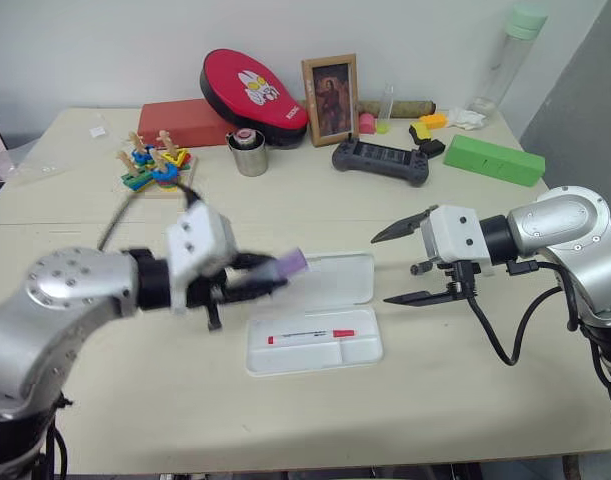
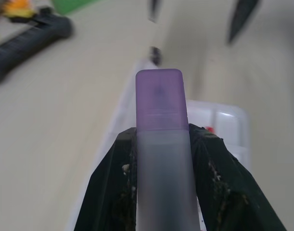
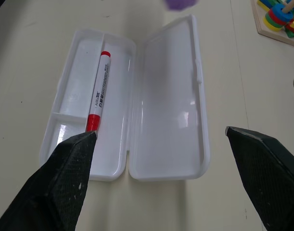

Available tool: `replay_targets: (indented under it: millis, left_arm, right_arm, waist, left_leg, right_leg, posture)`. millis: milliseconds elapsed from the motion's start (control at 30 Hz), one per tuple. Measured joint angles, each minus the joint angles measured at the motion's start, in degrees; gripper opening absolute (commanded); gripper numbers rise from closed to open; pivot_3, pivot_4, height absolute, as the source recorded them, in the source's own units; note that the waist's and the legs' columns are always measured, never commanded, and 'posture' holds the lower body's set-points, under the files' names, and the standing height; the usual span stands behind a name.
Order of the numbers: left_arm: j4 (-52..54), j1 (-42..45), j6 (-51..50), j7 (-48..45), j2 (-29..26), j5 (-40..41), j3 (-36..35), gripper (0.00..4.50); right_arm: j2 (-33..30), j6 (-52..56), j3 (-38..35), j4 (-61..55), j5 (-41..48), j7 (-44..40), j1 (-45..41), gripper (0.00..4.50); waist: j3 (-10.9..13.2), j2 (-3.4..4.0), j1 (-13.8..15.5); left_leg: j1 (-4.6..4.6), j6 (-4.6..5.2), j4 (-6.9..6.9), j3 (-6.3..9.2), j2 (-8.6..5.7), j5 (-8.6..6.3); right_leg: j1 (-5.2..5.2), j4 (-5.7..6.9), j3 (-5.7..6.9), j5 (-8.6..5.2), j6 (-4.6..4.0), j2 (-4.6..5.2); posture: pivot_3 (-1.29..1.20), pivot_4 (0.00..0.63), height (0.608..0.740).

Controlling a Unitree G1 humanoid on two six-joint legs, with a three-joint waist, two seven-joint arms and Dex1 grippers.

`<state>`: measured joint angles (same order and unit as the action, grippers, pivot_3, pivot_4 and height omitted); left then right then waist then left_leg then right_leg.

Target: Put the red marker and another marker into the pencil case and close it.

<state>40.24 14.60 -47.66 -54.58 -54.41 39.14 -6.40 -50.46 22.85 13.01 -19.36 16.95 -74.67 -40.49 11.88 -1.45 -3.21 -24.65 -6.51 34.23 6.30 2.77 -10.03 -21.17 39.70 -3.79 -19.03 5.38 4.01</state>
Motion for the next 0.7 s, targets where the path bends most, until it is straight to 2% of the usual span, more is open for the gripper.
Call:
replay_targets:
  millis: [433, 700]
  left_arm:
    - [-2.12, -4.02, 2.10, -0.53, 2.44, -0.13, 6.17, 1.21]
    - [-8.59, -5.36, 8.38, -5.02, 2.85, -5.35, 12.80, 1.21]
  right_arm:
    - [0.00, 0.02, -0.01, -0.01, -0.02, 0.01, -0.03, 4.50]
    - [0.00, 0.03, -0.01, 0.03, -0.13, 0.02, -0.48, 4.50]
  waist:
    - [0.00, 0.00, 0.11]
    - [0.00, 0.01, 0.15]
  left_leg:
    - [0.01, 0.00, 0.06, 0.00, 0.00, 0.00]
    - [0.01, 0.00, 0.06, -0.01, 0.00, 0.00]
  right_leg:
    - [0.03, 0.01, -0.01, 0.00, 0.00, 0.00]
    - [0.03, 0.00, -0.01, 0.00, 0.00, 0.00]
  posture:
    - [0.00, 0.150, 0.740]
    - [0.00, 0.150, 0.740]
